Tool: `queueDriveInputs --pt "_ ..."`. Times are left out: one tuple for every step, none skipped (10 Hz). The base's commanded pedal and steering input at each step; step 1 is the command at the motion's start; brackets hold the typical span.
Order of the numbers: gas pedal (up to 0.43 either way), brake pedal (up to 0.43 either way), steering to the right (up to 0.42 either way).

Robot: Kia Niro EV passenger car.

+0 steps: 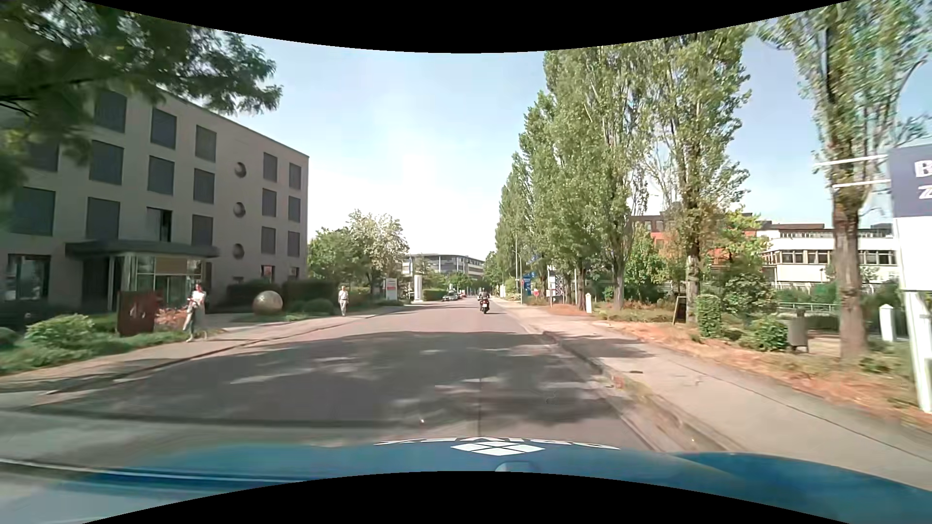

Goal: Follow the waypoints while adhering to traffic rules and regulations

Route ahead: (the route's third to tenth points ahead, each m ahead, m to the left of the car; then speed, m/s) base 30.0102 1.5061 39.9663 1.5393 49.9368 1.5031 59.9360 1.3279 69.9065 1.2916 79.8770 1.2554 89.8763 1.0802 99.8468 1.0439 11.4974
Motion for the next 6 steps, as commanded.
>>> queueDriveInputs --pt "0.0 0.0 -0.004" --pt "0.0 0.0 -0.004" --pt "0.0 0.0 -0.004" --pt "0.0 0.0 -0.004" --pt "0.0 0.0 -0.004" --pt "0.0 0.0 -0.003"
